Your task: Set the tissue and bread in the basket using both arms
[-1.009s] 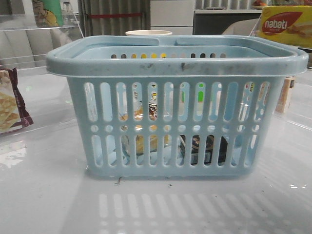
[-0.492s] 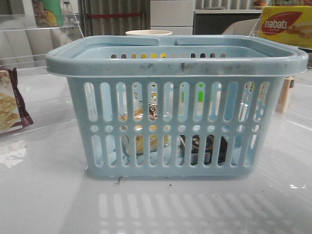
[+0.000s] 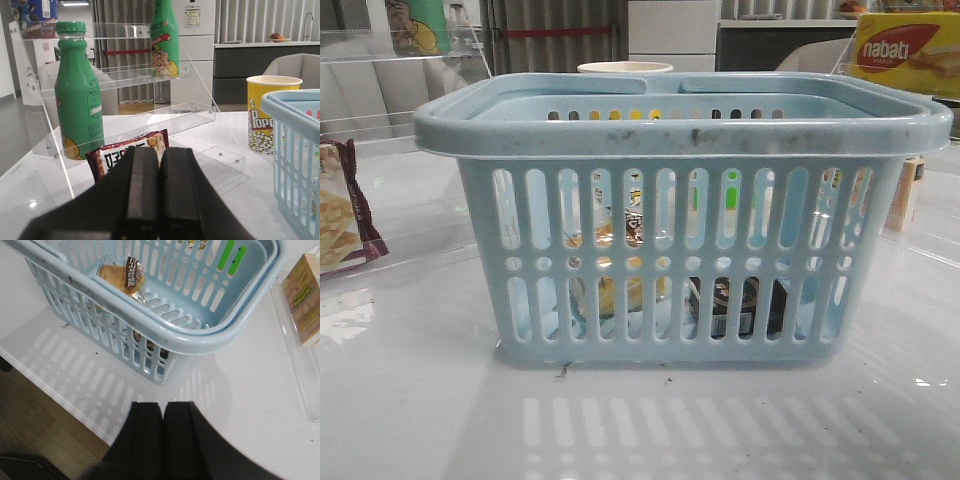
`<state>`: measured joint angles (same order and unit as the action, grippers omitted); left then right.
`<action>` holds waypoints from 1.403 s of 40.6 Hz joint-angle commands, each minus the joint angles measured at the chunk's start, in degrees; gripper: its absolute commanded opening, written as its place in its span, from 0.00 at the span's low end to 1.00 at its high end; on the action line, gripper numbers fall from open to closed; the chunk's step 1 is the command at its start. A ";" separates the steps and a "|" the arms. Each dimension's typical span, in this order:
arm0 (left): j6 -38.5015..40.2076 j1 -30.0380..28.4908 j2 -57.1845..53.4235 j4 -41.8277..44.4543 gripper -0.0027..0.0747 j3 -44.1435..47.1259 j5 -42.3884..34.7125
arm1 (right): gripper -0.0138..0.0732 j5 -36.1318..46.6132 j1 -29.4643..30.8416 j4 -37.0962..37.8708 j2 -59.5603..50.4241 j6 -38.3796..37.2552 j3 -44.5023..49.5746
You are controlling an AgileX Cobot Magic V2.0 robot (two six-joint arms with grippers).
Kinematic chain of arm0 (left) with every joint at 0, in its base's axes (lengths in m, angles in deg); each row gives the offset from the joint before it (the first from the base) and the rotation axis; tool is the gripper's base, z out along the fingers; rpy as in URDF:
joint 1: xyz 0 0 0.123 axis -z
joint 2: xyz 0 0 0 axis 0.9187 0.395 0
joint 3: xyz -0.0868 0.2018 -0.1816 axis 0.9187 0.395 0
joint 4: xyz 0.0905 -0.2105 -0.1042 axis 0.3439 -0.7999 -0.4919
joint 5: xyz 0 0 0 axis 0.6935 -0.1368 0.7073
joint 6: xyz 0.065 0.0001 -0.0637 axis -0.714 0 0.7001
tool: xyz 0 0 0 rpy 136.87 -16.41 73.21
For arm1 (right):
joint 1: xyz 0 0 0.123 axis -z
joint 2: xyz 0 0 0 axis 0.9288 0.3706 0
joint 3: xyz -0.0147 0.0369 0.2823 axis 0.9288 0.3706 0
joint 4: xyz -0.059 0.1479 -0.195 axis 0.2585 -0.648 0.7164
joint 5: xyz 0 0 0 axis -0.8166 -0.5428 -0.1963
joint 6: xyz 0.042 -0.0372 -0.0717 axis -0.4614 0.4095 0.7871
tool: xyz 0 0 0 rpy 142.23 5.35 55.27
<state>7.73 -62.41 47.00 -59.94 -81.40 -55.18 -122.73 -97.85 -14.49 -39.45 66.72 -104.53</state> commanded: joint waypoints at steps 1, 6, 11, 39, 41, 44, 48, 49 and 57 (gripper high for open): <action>0.09 -0.16 -0.93 -0.23 0.15 -0.06 -5.13 | 0.22 3.95 0.06 0.51 0.07 0.34 -1.51; 0.09 -0.16 -0.93 -0.23 0.15 -0.06 -5.13 | 0.22 3.95 0.06 0.51 0.07 0.34 -1.51; 0.09 -0.16 -0.93 -0.23 0.15 -0.06 -5.13 | 0.22 4.01 0.06 0.51 0.07 0.34 -1.51; 0.09 -0.16 -0.93 -0.23 0.15 -0.06 -5.13 | 0.22 42.39 30.07 -5.31 -35.18 -0.05 37.48; 0.09 -0.16 -0.93 -0.23 0.15 -0.06 -5.13 | 0.22 44.05 30.46 -5.47 -36.12 -0.05 39.47; 0.09 -0.16 -0.93 -0.23 0.15 -0.06 -5.13 | 0.22 46.68 30.51 -5.62 -36.47 -0.05 41.37; 0.09 -0.16 -0.93 -0.23 0.15 -0.06 -5.13 | 0.22 46.65 30.51 -5.80 -36.41 -0.05 41.17; 0.09 -0.16 -0.93 -0.23 0.15 -0.06 -5.13 | 0.22 46.85 30.51 -5.80 -36.41 -0.05 41.17; 0.09 -0.16 -0.93 -0.23 0.15 -0.06 -5.13 | 0.22 46.56 30.51 -5.80 -36.41 -0.05 41.17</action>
<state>7.73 -62.41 47.00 -59.94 -81.40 -55.17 -81.63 -67.51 -19.88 -74.80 66.61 -63.37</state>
